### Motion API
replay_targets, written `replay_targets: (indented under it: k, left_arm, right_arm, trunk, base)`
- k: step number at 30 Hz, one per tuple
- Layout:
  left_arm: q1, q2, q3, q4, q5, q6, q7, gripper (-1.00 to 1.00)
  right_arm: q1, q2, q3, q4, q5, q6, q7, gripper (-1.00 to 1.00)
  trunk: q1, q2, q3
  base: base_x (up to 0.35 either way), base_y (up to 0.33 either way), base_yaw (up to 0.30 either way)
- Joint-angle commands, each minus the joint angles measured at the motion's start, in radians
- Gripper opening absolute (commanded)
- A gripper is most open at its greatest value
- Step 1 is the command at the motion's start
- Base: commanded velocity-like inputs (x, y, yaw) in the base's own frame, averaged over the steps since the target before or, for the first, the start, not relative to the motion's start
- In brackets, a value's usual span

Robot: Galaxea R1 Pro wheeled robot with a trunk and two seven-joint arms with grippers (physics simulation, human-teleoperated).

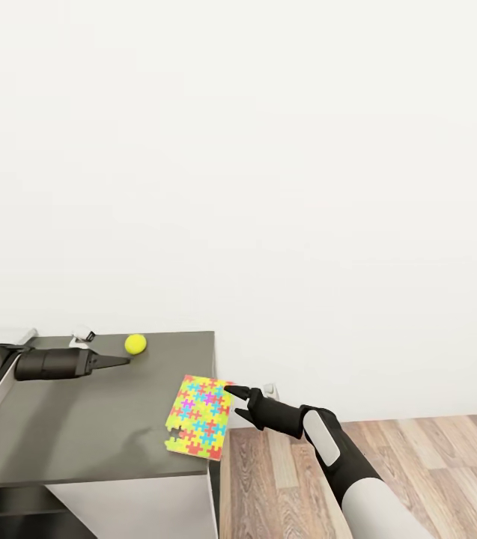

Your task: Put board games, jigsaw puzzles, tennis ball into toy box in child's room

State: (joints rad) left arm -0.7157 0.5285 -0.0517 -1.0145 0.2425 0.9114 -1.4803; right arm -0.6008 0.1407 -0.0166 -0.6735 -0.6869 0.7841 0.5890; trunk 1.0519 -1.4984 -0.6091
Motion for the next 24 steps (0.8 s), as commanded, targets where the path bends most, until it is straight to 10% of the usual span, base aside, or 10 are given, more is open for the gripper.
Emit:
replay_targets:
  k: [1,19,20,24]
  left_arm:
    - [-0.001,0.001,-0.003,0.0,0.005,0.011,-0.001,1.0]
    - [0.003,0.001,-0.003,0.0,0.005,0.011,-0.001,1.0]
    - [0.003,0.001,-0.003,0.0,0.005,0.011,-0.001,1.0]
    - [0.004,0.001,-0.003,0.0,0.007,0.011,-0.002,1.0]
  right_arm:
    - [-0.001,0.0,-0.002,0.0,-0.002,0.006,0.0,1.0]
    - [-0.001,0.0,-0.002,0.0,-0.002,0.005,0.0,1.0]
    - [-0.001,0.0,-0.002,0.0,-0.002,0.005,-0.001,-1.0]
    - [-0.001,0.0,-0.002,-0.001,-0.003,0.005,0.0,-1.0]
  trunk:
    - [0.0,-0.001,-0.001]
    - [0.0,-0.001,-0.001]
    - [0.0,-0.001,-0.001]
    - [0.0,-0.001,-0.001]
  base:
    - [0.0,0.189,0.0]
    - [0.0,0.084,0.0]
    - [0.0,0.027,0.0]
    - [0.0,0.009,0.0]
